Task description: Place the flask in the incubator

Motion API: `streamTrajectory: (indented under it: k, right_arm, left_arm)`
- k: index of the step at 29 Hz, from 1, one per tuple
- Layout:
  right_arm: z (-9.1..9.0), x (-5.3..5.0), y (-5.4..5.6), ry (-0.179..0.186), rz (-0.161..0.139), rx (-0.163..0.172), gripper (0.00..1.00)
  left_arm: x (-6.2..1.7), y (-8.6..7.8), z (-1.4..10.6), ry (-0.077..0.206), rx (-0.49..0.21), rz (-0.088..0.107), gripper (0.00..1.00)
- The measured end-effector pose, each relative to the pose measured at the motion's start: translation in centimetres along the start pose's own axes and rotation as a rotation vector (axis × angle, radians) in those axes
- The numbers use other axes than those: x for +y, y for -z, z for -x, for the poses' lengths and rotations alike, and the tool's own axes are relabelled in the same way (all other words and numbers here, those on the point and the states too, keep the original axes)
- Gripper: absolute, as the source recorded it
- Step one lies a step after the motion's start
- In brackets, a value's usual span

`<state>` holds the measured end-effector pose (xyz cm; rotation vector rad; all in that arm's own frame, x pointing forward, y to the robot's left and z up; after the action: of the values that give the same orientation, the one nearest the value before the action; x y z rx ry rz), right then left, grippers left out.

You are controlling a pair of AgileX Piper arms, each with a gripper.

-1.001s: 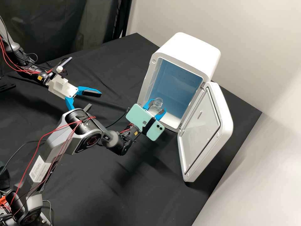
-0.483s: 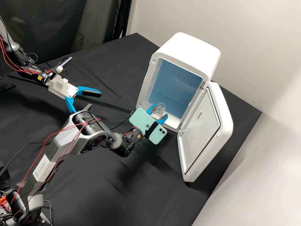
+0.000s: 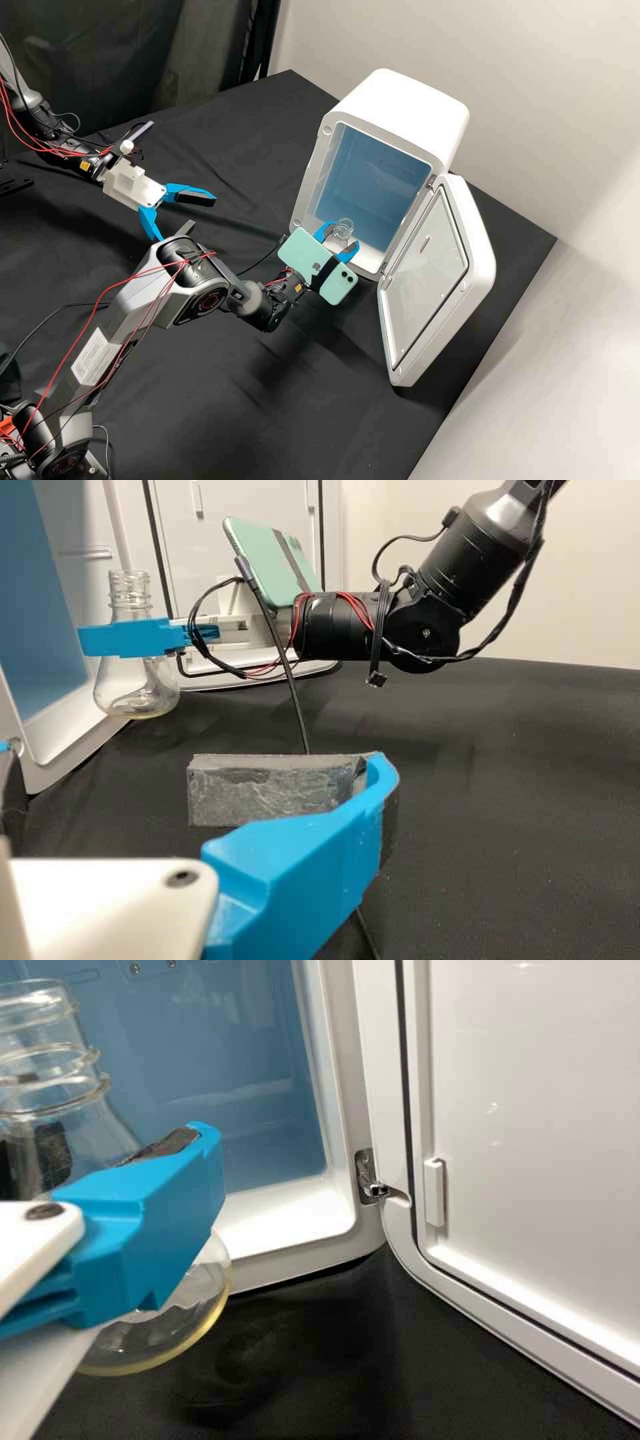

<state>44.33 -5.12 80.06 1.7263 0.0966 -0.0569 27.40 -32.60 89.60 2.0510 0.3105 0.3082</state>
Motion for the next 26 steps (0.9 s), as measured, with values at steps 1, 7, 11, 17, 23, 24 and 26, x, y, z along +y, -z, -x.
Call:
streamTrajectory:
  k: [1,7,11,17,23,24,26]
  right_arm:
    - [0.0,0.0,0.0,0.000,0.000,0.000,0.00]
    - [-0.2,0.1,0.2,0.004,0.010,0.012,0.00]
    - [-0.4,0.2,0.3,0.001,0.006,0.019,0.00]
    - [-1.1,0.0,-0.3,0.002,0.007,0.020,0.00]
    - [-1.2,-0.2,-0.5,0.010,0.007,0.005,0.00]
    - [-1.2,-0.2,-0.6,0.011,0.006,0.003,0.00]
    - [-1.2,-0.3,-0.8,0.015,0.006,-0.003,0.00]
  left_arm:
    - [0.00,0.0,0.0,0.000,0.000,0.000,1.00]
    - [0.00,0.0,0.0,0.000,0.000,0.000,1.00]
    - [0.00,0.0,0.0,0.000,0.000,0.000,1.00]
    - [0.00,0.0,0.0,0.000,0.000,0.000,1.00]
    - [0.00,0.0,0.0,0.000,0.000,0.000,1.00]
    - [0.00,0.0,0.0,0.000,0.000,0.000,1.00]
    - [0.00,0.0,0.0,0.000,0.000,0.000,1.00]
